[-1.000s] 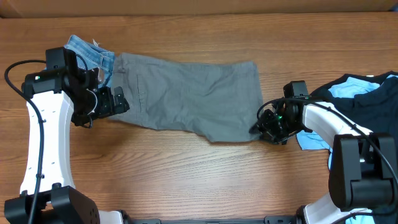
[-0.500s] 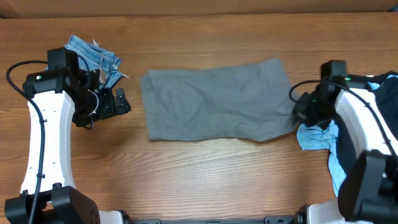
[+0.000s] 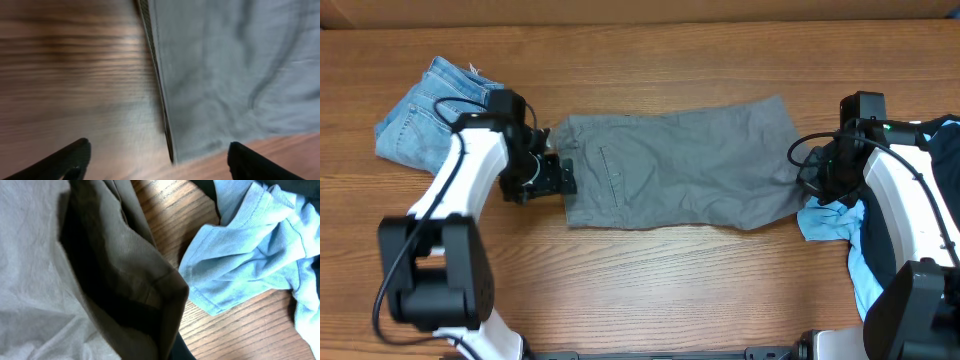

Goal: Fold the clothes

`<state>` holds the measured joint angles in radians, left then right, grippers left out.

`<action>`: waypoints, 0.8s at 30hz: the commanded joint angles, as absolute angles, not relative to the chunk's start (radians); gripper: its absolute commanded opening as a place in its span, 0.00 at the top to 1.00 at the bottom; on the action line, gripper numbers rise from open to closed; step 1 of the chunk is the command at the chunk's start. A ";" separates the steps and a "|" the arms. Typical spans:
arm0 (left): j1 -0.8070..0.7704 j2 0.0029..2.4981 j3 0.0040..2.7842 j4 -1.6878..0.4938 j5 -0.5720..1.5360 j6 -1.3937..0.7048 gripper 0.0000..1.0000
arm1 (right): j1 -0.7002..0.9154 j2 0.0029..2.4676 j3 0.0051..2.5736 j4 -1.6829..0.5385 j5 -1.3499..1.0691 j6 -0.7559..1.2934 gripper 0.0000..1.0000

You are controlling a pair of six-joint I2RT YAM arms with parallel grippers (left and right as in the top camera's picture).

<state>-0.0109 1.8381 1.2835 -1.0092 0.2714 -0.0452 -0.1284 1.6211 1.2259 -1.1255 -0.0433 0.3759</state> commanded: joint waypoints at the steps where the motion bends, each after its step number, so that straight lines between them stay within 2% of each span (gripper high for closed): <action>1: -0.029 1.936 1.265 -0.966 0.363 -0.056 0.07 | -0.125 1.614 1.241 -1.128 -0.024 0.369 0.96; 5: -0.053 2.014 1.265 -0.940 0.401 -0.057 0.11 | -0.125 1.614 1.241 -1.128 -0.023 0.369 0.96; 7: -0.062 2.040 1.265 -0.936 0.385 -0.060 0.24 | -0.125 1.614 1.241 -1.128 -0.023 0.369 0.96; 8: -0.066 2.050 1.265 -0.936 0.377 -0.060 0.38 | -0.125 1.614 1.241 -1.127 -0.023 0.369 0.96; 11: -0.066 2.070 1.265 -0.950 0.297 -0.124 0.89 | -0.125 1.614 1.241 -1.128 -0.022 0.369 0.96; 12: -0.062 2.072 1.265 -0.962 0.259 -0.151 0.96 | -0.125 1.614 1.241 -1.129 -0.018 0.369 0.96; 17: 0.002 2.053 1.275 -1.049 0.041 -0.226 0.96 | -0.125 1.614 1.241 -1.154 0.023 0.369 0.96; 20: 0.068 2.029 1.298 -1.088 0.033 -0.207 0.96 | -0.125 1.614 1.241 -1.187 0.036 0.369 0.96; 21: 0.086 2.019 1.307 -1.095 0.064 -0.190 0.96 | -0.125 1.614 1.241 -1.198 0.036 0.369 0.92; 22: 0.100 2.008 1.316 -1.101 0.099 -0.168 0.96 | -0.125 1.614 1.241 -1.208 0.036 0.369 0.79; 23: 0.110 1.996 1.324 -1.108 0.130 -0.152 0.96 | -0.125 1.614 1.241 -1.217 0.036 0.369 0.53; 24: 0.116 1.982 1.330 -1.113 0.147 -0.145 0.96 | -0.125 1.614 1.241 -1.217 0.036 0.369 0.32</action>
<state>0.0547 2.0167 1.2987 -1.1053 0.2264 -0.1749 -0.1093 1.6215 1.2259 -1.2156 -0.0338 0.3676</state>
